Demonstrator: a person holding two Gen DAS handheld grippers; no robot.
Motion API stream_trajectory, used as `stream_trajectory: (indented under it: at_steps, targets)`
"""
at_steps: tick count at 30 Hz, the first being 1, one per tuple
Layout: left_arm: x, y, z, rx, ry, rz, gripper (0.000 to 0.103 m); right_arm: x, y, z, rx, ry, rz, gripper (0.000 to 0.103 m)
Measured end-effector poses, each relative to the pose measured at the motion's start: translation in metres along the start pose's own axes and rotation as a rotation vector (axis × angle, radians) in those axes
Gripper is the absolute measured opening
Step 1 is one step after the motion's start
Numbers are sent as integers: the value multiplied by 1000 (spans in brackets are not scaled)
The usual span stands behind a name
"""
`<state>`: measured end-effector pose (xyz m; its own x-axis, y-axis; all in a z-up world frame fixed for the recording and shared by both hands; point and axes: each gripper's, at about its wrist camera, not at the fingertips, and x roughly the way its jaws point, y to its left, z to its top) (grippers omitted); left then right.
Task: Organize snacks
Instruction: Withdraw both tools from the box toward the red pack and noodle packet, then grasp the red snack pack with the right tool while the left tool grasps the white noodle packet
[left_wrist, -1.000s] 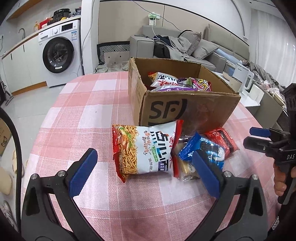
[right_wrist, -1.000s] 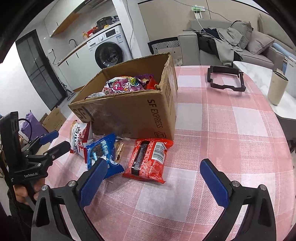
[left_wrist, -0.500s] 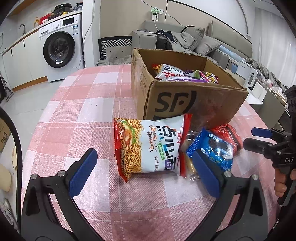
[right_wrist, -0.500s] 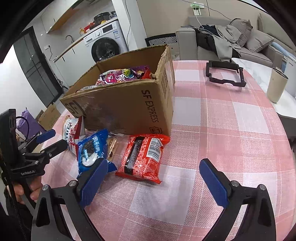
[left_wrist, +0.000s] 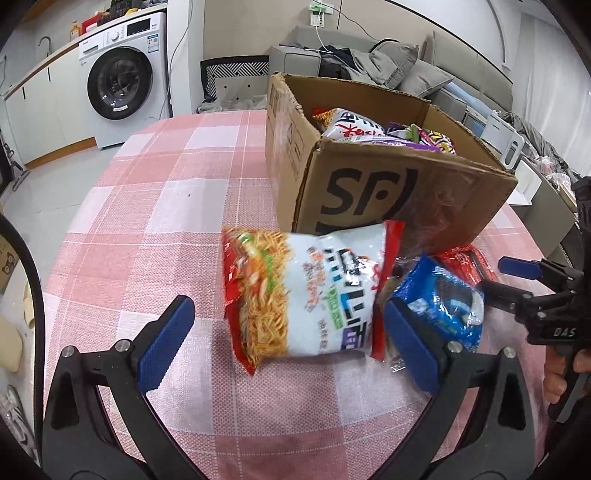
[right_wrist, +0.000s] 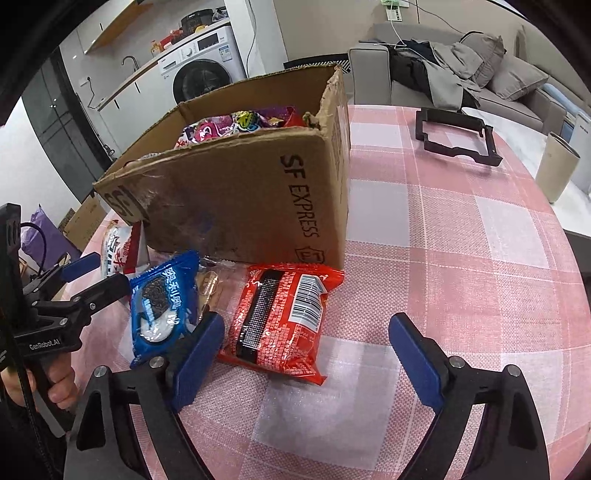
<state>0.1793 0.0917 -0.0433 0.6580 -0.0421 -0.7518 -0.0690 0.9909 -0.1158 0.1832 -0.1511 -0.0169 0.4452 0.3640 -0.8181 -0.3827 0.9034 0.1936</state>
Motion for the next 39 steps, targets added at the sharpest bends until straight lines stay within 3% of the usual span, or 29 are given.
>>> stream_trajectory:
  at_steps: [15,24,29,39]
  targets:
    - [8,-3,-1,14,19,-14,100,3,-5,-2,-8,14,-17,80]
    - [6,-2,-4,-2,11,-56,75,2,-3,-3,-14,5,10,66]
    - [2,3,-6,-23,5,-94,63,-1,-4,-4,5,-2,50,51]
    - [-5,2,-10,-27,6,-101,58,-7,-7,-8,20,-23,55,46]
